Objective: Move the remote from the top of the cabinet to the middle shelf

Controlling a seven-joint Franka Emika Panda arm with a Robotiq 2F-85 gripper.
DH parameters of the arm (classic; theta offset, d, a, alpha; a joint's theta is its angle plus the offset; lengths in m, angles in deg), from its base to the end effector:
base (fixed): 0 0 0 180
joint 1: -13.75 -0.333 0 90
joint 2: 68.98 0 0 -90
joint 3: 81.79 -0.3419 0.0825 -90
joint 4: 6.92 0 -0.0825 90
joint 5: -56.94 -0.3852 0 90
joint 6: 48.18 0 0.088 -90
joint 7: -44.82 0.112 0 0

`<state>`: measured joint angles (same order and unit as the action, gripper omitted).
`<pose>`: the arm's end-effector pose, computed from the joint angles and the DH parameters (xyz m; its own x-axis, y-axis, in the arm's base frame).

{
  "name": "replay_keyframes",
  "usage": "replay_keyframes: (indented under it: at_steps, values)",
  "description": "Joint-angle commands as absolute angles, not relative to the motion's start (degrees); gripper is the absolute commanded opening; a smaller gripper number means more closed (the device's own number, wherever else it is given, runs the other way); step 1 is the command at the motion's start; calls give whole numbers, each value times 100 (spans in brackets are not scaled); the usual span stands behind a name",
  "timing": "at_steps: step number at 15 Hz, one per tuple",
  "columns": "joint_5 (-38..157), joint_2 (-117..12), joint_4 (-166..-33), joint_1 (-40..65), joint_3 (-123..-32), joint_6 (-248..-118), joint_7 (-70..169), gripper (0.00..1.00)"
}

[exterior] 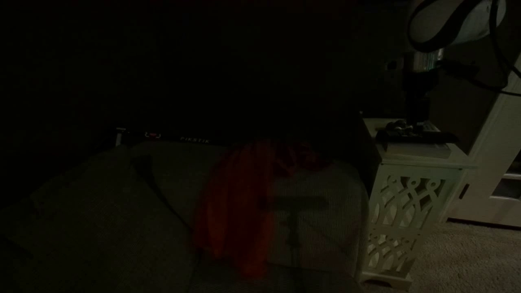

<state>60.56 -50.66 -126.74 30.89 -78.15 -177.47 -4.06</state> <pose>0.5363 -0.2048 0.2760 0.8473 0.5098 -0.1486 0.5043 -0.8602 -0.0758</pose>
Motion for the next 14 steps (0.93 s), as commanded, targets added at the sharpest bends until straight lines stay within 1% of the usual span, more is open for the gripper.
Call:
replay_keyframes:
  at_steps: [1,3,5,6,9,11,14]
  values:
    - [5397,-4710,-11688,3930,-7887,-16350,-1937,100]
    - [5142,-4768,-11483,4069,-7590,-15769,-2467,100]
    - [5039,-4994,-11573,4102,-7380,-15423,-2597,100]
    - [5206,-4886,-11611,3962,-7305,-15754,-2434,100]
    - [5206,-4886,-11591,3968,-7207,-15698,-2471,100]
    - [4534,-5198,-11982,4135,-7350,-16153,-3062,100]
    - [3862,-5415,-12299,4320,-7237,-16542,-3784,100]
